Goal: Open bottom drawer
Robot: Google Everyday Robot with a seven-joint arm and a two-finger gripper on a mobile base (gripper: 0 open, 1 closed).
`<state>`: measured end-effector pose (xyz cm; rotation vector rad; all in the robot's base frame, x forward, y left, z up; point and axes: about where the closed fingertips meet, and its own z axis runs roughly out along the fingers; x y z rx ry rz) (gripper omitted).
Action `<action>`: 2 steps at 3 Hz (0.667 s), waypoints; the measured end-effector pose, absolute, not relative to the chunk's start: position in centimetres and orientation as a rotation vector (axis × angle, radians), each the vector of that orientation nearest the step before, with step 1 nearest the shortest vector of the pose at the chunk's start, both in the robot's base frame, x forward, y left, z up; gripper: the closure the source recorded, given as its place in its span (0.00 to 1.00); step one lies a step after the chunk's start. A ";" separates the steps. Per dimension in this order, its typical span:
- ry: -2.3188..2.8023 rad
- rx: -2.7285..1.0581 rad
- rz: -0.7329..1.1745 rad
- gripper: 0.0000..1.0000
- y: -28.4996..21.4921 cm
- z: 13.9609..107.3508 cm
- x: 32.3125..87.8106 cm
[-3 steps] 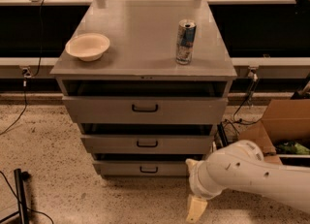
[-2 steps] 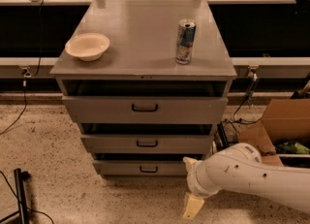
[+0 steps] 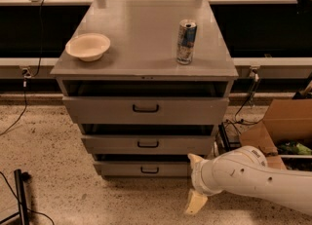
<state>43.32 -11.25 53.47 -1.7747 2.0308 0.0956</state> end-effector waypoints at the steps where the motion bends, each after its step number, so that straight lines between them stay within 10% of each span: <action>1: 1.911 -1.765 0.051 0.00 -11.7 51.1 47.2; 2: 1.766 -1.804 0.060 0.00 -11.6 46.4 49.4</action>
Offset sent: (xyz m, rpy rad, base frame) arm 0.0868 -0.0211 -0.1419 0.1257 -0.2633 0.3221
